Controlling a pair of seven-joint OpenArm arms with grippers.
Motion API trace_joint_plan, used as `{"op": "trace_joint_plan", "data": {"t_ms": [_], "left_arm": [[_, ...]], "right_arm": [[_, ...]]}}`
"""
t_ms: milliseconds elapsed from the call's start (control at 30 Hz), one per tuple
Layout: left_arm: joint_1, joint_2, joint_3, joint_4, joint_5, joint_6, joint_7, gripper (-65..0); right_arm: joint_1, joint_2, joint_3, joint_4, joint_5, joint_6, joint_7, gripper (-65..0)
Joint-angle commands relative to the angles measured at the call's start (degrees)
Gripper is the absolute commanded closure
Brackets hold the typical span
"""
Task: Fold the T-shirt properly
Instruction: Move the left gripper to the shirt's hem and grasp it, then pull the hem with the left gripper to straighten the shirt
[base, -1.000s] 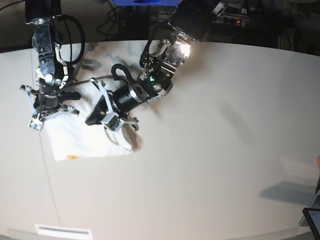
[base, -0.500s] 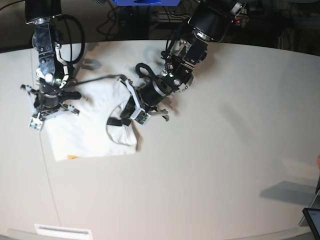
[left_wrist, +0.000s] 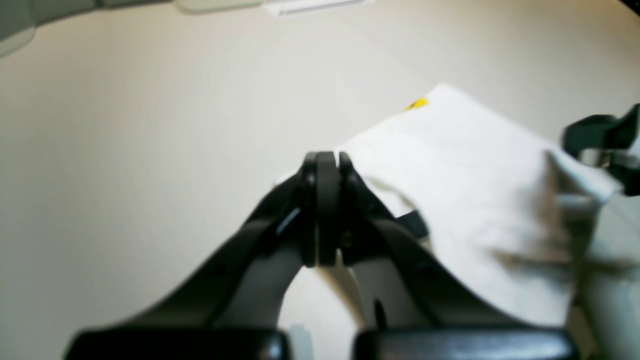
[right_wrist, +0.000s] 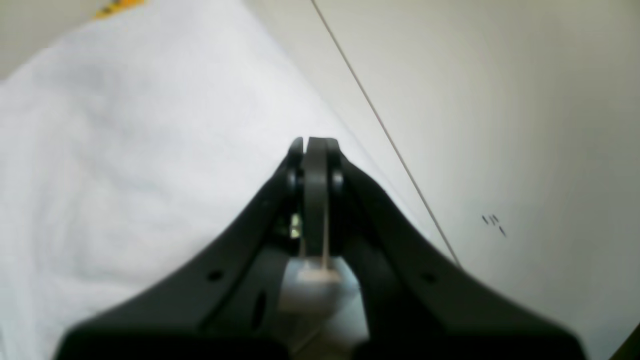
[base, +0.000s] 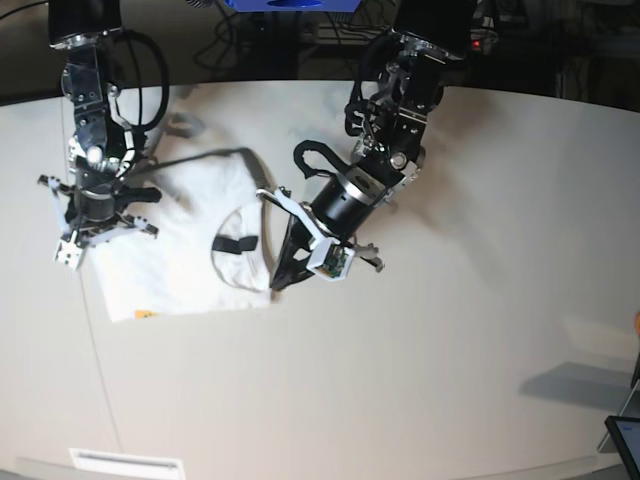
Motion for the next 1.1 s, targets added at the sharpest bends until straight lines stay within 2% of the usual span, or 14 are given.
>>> {"op": "trace_joint_plan", "data": {"t_ms": [0, 267, 367, 433, 500, 633, 867, 1067], "left_arm": [[-1.5, 1.8, 1.2, 0.3, -0.1, -0.2, -1.4, 0.0], [-5.9, 7.4, 7.9, -14.0, -0.1, -0.2, -1.8, 0.0], [-6.0, 7.9, 8.1, -17.8, -0.1, -0.2, -1.8, 0.0], [-5.5, 7.6, 8.2, -18.4, -0.1, -0.2, -1.8, 0.0], [-4.5, 5.7, 8.2, -18.4, -0.1, -0.2, -1.8, 0.0], [-3.4, 2.5, 7.8, -18.2, -0.1, -0.2, -1.6, 0.0], [-4.7, -1.7, 6.8, -18.5, -0.1, -0.2, -1.4, 0.0], [-8.5, -1.8, 3.9, -21.3, -0.1, -0.2, -1.4, 0.0]], "right_arm": [[0.6, 0.6, 0.2, 1.6, -0.9, -0.3, 1.4, -0.9], [0.8, 0.3, 0.2, 0.0, -0.9, -0.3, 1.4, -0.9], [1.1, 0.4, 0.2, -2.6, -0.9, -0.2, 1.4, -0.9], [1.3, 0.4, 0.2, -4.8, -0.9, -0.1, 1.4, -0.9], [1.4, 0.4, 0.2, -7.0, -0.9, 0.7, 1.4, -0.9], [0.9, 0.0, 0.2, -8.2, -0.9, 5.2, 1.4, -0.9], [-1.9, -2.8, -0.4, -7.7, -0.9, 5.4, 1.3, -0.9], [-3.7, -3.5, -9.3, -6.4, -0.9, 5.0, 1.3, -0.9]]}}
